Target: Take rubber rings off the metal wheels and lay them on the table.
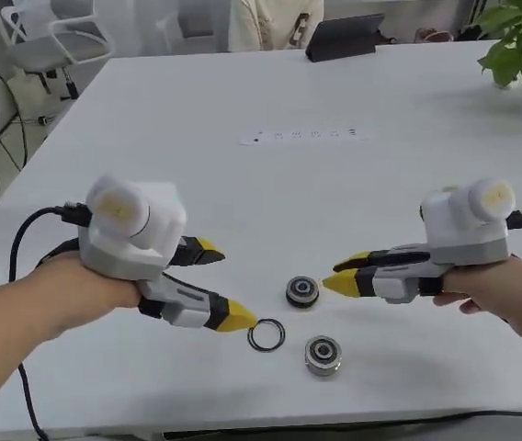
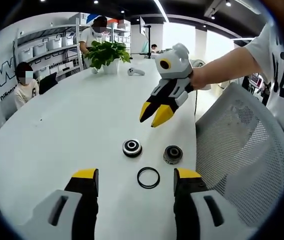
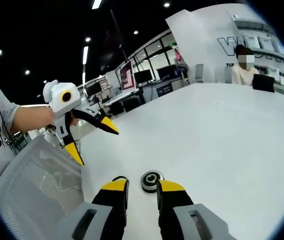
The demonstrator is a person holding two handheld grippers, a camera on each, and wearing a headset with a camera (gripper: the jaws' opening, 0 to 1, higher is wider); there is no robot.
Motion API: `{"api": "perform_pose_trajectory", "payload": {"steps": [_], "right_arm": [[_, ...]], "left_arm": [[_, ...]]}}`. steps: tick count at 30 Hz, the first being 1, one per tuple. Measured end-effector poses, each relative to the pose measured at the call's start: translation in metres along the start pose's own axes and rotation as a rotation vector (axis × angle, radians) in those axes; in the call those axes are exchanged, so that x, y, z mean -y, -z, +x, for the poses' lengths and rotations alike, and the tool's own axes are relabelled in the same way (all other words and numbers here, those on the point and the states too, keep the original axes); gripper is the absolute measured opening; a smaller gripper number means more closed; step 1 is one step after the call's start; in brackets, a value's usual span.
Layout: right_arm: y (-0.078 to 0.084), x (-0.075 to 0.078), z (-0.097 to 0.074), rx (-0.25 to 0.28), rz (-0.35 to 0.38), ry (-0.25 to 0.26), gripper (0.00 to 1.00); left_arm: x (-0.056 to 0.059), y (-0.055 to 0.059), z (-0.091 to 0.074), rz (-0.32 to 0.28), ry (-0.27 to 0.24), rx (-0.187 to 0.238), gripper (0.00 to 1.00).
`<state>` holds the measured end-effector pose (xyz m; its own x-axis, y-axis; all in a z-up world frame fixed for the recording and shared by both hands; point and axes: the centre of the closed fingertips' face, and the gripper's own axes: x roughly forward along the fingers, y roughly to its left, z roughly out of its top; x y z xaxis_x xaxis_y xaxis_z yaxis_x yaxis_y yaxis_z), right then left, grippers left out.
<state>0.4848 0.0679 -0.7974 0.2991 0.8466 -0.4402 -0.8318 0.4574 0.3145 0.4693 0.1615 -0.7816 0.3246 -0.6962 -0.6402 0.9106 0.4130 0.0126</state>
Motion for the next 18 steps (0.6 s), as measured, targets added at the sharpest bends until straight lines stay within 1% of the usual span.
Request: {"api": "perform_pose_trajectory", "payload": {"steps": [5,8,11,16,18], "right_arm": [[0.007,0.005,0.0,-0.008,-0.007,0.013,0.2],[0.011,0.008,0.001,-0.016,-0.01,0.015,0.21],[0.015,0.01,0.002,-0.023,-0.02,0.018,0.22],[0.021,0.017,0.006,-0.029,-0.044,0.035,0.27],[0.023,0.019,0.008,-0.031,-0.04,0.033,0.27]], "left_arm": [[-0.006,0.006,0.01,-0.007,0.009,-0.017,0.58],[-0.007,0.008,0.014,-0.01,0.011,-0.021,0.58],[-0.008,0.007,0.02,-0.013,0.019,-0.019,0.57],[-0.01,0.003,0.029,-0.013,0.023,-0.013,0.56],[-0.011,0.001,0.034,-0.013,0.024,-0.01,0.55]]}}
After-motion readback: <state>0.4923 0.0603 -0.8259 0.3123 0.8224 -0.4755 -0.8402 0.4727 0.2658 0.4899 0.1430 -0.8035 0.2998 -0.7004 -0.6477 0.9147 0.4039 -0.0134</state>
